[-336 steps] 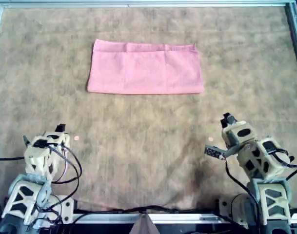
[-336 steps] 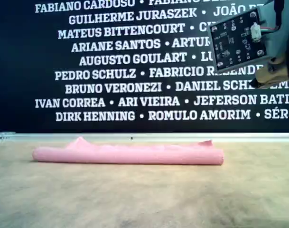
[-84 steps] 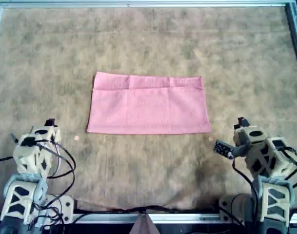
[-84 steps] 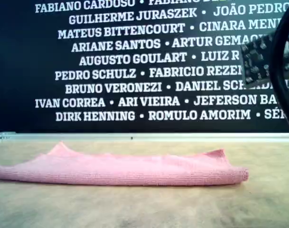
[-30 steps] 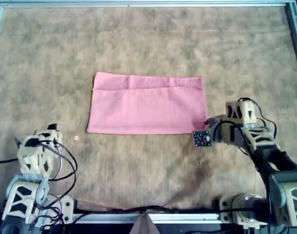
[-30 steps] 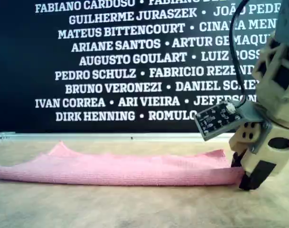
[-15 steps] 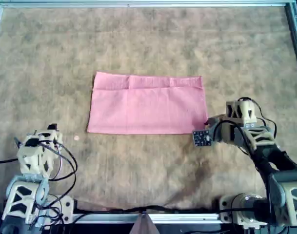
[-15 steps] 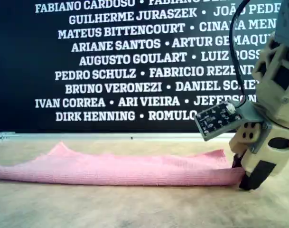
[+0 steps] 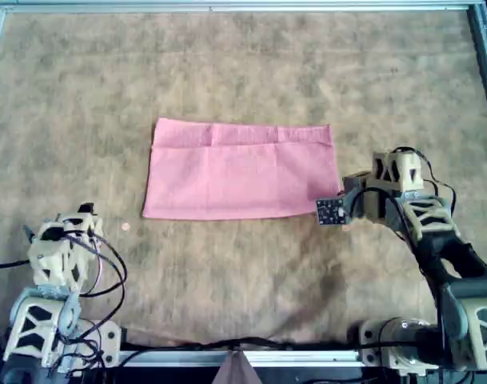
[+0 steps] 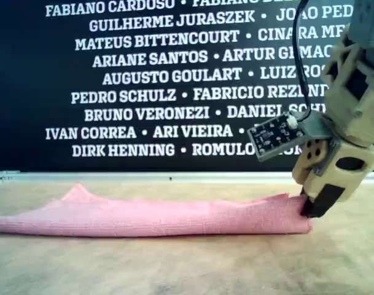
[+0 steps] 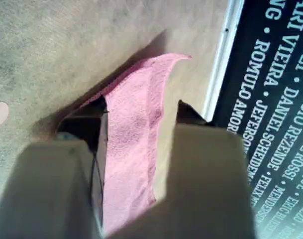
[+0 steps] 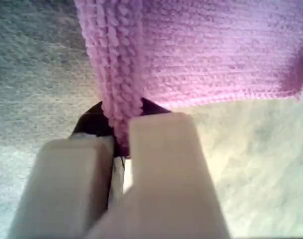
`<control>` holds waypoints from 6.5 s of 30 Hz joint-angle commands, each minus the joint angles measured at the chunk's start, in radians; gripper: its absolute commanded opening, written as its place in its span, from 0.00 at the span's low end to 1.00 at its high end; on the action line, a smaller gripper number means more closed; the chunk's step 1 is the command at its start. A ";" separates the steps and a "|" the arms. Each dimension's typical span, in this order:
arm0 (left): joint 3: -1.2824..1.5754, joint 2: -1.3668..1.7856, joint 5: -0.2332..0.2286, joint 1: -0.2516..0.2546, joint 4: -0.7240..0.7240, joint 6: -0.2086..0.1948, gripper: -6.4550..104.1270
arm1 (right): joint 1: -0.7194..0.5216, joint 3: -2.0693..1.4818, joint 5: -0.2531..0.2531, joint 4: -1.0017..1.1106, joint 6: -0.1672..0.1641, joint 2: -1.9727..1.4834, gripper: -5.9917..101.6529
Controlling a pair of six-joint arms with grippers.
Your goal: Fold a cloth
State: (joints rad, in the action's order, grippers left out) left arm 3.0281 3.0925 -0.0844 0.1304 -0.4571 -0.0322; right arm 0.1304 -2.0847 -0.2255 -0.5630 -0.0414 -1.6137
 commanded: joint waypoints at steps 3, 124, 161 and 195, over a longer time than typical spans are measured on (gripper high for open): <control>-0.020 0.003 -0.006 -0.020 0.017 0.003 0.51 | -0.005 0.044 -0.009 -0.002 0.003 -0.009 0.04; -0.020 0.003 -0.005 -0.020 0.017 0.003 0.51 | 0.565 1.316 0.011 -0.916 0.212 0.281 0.50; -0.020 0.003 0.008 -0.008 0.012 -0.009 0.50 | -0.026 -0.291 0.011 -0.272 -0.034 -1.378 0.04; -0.020 0.023 -0.008 -0.023 0.009 0.000 0.02 | -0.307 -0.951 0.003 0.083 -0.017 -1.511 0.04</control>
State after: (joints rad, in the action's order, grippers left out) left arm 3.0281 3.0986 -0.0828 0.1304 -0.4571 -0.0399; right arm -0.1795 -3.0219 -0.2224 -0.4004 -0.0598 -3.0864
